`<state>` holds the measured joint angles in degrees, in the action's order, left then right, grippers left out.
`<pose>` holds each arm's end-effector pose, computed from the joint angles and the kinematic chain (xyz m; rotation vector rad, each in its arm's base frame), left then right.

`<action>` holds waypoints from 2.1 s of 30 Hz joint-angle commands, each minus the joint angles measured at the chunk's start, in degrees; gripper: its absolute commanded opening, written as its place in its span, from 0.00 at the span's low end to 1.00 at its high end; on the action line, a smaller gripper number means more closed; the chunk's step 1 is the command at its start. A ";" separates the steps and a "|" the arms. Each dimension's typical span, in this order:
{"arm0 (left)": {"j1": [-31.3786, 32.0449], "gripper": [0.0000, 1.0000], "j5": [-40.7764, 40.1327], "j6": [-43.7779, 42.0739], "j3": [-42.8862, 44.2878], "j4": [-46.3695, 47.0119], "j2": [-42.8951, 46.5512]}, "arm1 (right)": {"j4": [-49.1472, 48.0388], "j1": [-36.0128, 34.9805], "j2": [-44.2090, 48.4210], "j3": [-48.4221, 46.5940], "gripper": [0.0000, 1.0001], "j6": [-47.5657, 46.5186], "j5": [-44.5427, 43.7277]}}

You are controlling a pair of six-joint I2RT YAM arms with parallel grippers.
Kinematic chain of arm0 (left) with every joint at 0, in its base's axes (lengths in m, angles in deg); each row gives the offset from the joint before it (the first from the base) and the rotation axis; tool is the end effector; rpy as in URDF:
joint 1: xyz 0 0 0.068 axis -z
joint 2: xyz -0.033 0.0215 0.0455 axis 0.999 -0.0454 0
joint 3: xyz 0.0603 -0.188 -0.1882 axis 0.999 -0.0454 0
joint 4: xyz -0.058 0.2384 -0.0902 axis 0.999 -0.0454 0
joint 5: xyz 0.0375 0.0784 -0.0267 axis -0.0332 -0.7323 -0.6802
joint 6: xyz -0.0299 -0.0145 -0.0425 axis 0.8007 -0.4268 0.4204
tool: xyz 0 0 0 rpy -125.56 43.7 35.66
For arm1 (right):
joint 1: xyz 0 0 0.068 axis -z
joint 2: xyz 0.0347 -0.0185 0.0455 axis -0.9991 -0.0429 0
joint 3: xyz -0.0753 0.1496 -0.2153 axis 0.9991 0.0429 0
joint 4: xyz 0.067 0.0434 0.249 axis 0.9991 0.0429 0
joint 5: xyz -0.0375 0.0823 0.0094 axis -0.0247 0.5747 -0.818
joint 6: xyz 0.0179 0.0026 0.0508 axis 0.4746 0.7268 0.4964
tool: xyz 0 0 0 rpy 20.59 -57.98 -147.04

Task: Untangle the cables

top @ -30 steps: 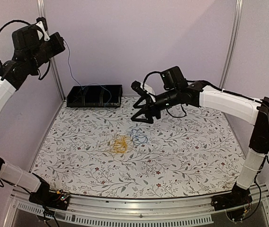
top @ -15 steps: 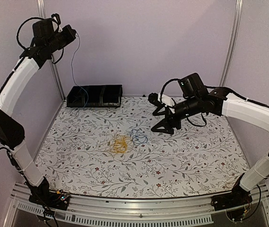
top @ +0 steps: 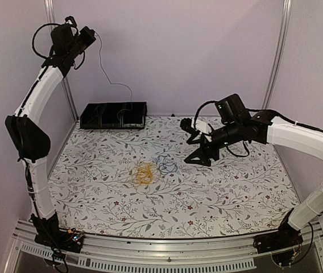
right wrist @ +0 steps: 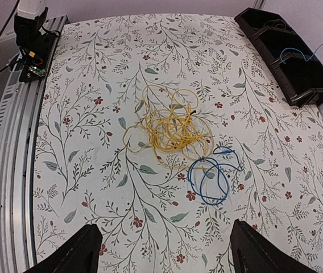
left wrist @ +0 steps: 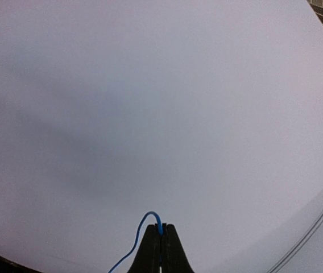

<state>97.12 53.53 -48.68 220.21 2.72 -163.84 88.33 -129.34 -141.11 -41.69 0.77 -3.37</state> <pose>0.4517 -0.0764 0.5146 -0.3039 1.3551 -0.6097 0.2378 0.2342 0.3042 -1.5545 1.6980 0.6393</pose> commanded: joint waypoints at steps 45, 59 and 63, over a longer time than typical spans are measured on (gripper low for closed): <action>-7.05 0.00 8.13 24.11 4.67 30.30 -12.67 | -3.35 2.32 -2.30 1.97 0.82 1.67 -2.20; -7.29 0.00 6.28 24.42 3.36 32.09 -21.31 | -2.91 2.36 -2.05 3.26 0.83 1.63 -2.38; -6.78 0.00 3.58 19.68 0.43 30.06 -21.44 | -2.91 2.34 -2.04 3.81 0.83 1.91 -1.87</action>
<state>90.08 59.83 -24.53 222.01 33.54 -185.66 85.92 -127.27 -143.12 -39.06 2.54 -5.36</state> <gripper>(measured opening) 0.018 0.827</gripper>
